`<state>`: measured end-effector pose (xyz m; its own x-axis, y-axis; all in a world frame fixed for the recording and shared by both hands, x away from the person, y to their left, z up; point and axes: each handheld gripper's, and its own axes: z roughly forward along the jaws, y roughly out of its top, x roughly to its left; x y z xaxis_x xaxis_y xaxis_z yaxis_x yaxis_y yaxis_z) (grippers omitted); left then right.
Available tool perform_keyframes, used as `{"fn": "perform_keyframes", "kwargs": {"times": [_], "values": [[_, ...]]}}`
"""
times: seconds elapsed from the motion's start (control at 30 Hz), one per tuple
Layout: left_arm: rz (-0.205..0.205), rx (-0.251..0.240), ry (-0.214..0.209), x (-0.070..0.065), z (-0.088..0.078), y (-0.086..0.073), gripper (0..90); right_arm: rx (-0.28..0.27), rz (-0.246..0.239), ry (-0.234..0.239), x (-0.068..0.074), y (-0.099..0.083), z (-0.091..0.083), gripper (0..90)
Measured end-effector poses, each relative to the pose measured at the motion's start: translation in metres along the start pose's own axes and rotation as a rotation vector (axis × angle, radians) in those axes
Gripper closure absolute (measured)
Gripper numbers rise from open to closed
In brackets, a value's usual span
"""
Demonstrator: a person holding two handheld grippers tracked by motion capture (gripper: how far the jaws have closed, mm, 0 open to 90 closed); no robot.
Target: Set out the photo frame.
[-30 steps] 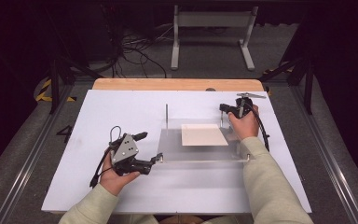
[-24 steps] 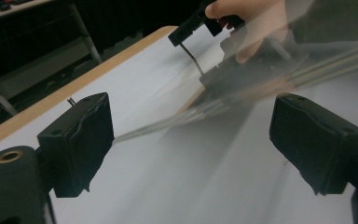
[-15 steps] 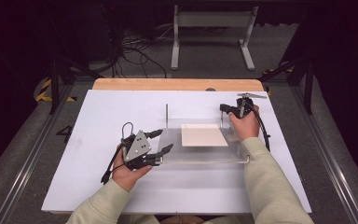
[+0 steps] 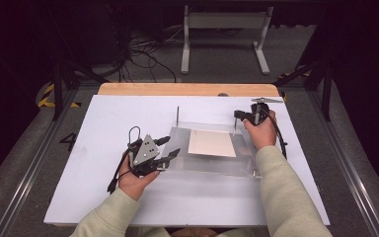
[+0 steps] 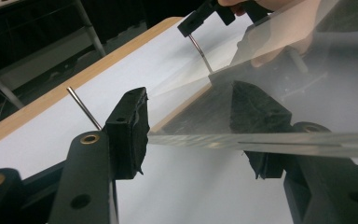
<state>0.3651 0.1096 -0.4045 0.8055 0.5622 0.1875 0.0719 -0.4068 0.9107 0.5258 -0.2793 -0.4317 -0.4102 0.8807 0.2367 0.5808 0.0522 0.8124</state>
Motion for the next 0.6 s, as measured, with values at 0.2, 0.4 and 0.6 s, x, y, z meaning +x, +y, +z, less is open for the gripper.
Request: {"fn": "perform_keyframes", "kwargs": {"times": [0.2, 0.4, 0.6], "values": [[0.011, 0.006, -0.001, -0.001, 0.000, 0.001, 46.2, -0.037, -0.028, -0.012, -0.003, 0.000, -0.015, 70.6], [0.013, 0.008, -0.003, -0.002, 0.000, 0.002, 46.1, -0.111, -0.069, -0.010, -0.004, -0.010, -0.048, 68.0], [0.016, 0.002, -0.015, -0.005, -0.001, 0.005, 46.1, -0.151, -0.127, 0.026, 0.002, -0.019, -0.081, 64.6]]}}
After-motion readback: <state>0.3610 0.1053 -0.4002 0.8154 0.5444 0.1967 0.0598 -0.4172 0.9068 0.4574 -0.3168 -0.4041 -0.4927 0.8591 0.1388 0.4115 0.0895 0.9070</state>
